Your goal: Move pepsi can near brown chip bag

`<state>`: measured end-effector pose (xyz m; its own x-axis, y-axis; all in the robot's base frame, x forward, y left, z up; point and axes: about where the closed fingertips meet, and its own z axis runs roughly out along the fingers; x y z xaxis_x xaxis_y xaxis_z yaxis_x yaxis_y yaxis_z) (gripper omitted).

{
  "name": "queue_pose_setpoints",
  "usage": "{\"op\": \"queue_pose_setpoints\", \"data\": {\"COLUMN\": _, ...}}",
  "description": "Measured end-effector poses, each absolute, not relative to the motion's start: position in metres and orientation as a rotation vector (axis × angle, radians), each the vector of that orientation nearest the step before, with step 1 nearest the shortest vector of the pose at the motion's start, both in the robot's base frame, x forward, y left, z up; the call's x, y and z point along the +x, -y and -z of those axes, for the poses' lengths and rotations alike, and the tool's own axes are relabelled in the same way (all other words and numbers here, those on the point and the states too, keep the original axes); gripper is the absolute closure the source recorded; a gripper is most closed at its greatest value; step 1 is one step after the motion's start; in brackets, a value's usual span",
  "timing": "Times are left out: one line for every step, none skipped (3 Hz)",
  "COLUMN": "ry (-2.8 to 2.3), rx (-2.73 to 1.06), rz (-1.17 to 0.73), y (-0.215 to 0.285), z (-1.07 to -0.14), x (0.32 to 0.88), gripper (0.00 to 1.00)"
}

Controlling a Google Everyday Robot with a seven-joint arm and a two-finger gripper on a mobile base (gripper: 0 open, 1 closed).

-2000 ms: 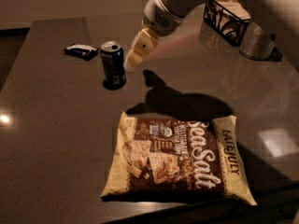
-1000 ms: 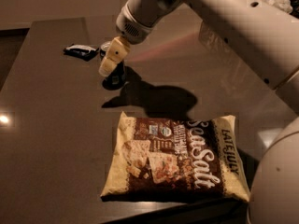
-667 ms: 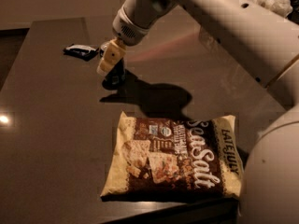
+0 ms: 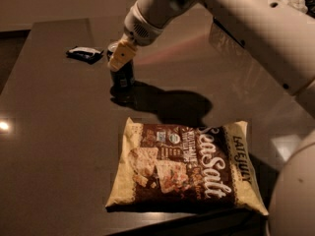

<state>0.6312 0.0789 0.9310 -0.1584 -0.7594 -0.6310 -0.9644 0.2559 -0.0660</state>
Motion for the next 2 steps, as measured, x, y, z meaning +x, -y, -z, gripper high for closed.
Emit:
{"op": "queue_pose_setpoints", "data": {"ry": -1.965, "rx": -1.512, "rz": -0.477, "y": -0.050, "z": -0.947, "x": 0.612, "gripper": 0.88}}
{"op": "queue_pose_setpoints", "data": {"ry": -1.961, "rx": -1.471, "rz": -0.480, "y": -0.020, "z": -0.956, "x": 0.584, "gripper": 1.00}}
